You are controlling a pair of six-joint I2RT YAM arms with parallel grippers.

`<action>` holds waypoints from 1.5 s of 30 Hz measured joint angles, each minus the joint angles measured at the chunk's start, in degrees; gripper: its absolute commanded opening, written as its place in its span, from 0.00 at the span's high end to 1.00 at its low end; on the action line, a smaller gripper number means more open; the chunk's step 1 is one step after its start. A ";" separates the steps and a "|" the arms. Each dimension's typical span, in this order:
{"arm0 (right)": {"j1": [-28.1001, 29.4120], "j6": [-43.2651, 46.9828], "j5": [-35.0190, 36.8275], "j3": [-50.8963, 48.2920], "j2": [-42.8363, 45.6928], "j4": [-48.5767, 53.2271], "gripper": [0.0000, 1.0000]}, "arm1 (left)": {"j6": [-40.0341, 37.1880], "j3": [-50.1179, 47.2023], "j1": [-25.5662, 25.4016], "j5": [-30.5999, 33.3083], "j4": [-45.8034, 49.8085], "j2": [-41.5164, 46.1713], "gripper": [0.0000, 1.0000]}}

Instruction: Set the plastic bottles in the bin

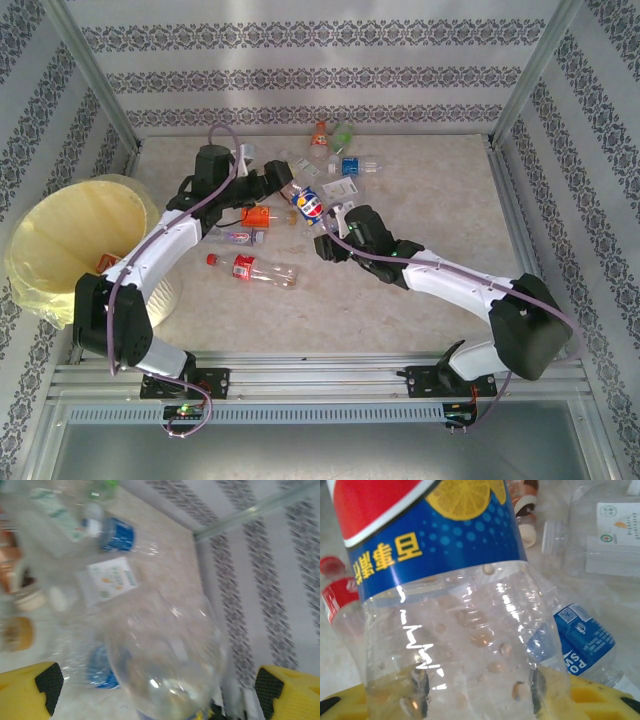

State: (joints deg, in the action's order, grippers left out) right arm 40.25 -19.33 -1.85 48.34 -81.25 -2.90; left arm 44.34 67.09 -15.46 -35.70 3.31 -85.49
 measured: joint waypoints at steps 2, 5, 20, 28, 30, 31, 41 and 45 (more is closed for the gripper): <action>-0.42 -2.29 -0.85 -0.09 0.00 -1.79 0.51 | -0.24 0.00 -1.29 -1.99 -3.02 -0.76 0.00; -0.76 -4.59 -2.34 -0.09 0.00 -3.93 0.51 | -0.63 -0.02 -2.91 -4.11 -7.17 -2.29 0.00; -0.74 -6.01 -9.81 0.04 -1.03 -4.92 0.44 | -1.77 2.73 -3.74 -1.05 -7.34 -8.22 0.39; -0.74 -3.63 -11.80 0.70 -1.07 -4.15 0.21 | -1.84 2.86 -4.00 1.73 -6.67 -7.48 0.45; -0.76 -2.80 -12.31 0.92 -1.03 -3.91 0.15 | -1.95 2.86 -3.98 3.26 -6.49 -7.08 0.46; -0.79 -2.27 -12.63 1.20 -0.96 -3.52 0.11 | -2.03 2.86 -3.98 3.91 -6.36 -6.82 0.46; -4.28 1.79 -14.73 3.43 6.16 1.49 0.02 | -3.63 4.48 -3.15 9.31 -1.60 -4.52 0.48; -5.75 2.21 -12.00 3.32 11.50 1.51 0.02 | -4.98 6.12 -1.75 12.61 2.43 -1.75 0.50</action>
State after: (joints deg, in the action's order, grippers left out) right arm 34.50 -17.12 -13.85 51.66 -69.76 -1.39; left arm 39.35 73.21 -17.21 -23.09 5.74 -87.24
